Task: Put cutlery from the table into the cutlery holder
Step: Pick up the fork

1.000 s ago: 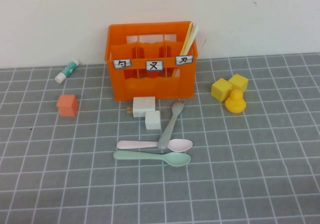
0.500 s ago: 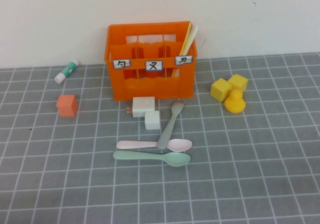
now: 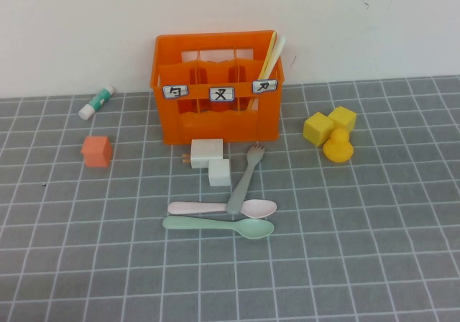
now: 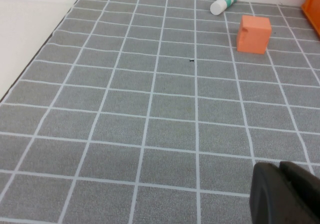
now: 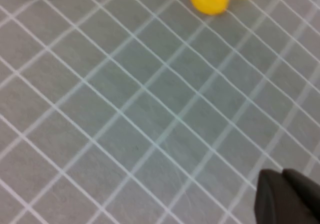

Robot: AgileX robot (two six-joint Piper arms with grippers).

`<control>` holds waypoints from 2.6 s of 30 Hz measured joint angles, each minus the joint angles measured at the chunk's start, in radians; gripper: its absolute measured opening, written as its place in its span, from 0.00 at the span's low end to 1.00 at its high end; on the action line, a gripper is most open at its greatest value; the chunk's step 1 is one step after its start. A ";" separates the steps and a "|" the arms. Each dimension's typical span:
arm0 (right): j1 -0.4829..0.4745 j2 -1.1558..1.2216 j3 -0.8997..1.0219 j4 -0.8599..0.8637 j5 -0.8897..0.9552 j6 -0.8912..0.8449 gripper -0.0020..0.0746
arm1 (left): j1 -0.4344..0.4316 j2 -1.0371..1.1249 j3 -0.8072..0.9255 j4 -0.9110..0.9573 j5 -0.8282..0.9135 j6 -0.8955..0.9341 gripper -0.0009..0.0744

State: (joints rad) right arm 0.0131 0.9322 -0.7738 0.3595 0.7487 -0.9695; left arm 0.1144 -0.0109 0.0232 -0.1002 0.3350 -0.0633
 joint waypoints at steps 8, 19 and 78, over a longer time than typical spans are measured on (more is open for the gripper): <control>0.184 0.233 -0.189 0.025 0.039 0.053 0.02 | 0.000 0.000 0.000 0.000 0.000 0.000 0.01; 0.517 0.594 -0.461 -0.088 -0.028 0.270 0.02 | 0.000 0.000 0.000 0.000 0.000 0.002 0.01; 0.617 1.178 -0.933 0.121 0.034 0.894 0.02 | 0.000 0.000 0.000 0.000 0.000 0.000 0.01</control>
State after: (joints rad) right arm 0.6302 2.1103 -1.7066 0.4806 0.7824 -0.0751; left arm 0.1144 -0.0109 0.0232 -0.1002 0.3350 -0.0631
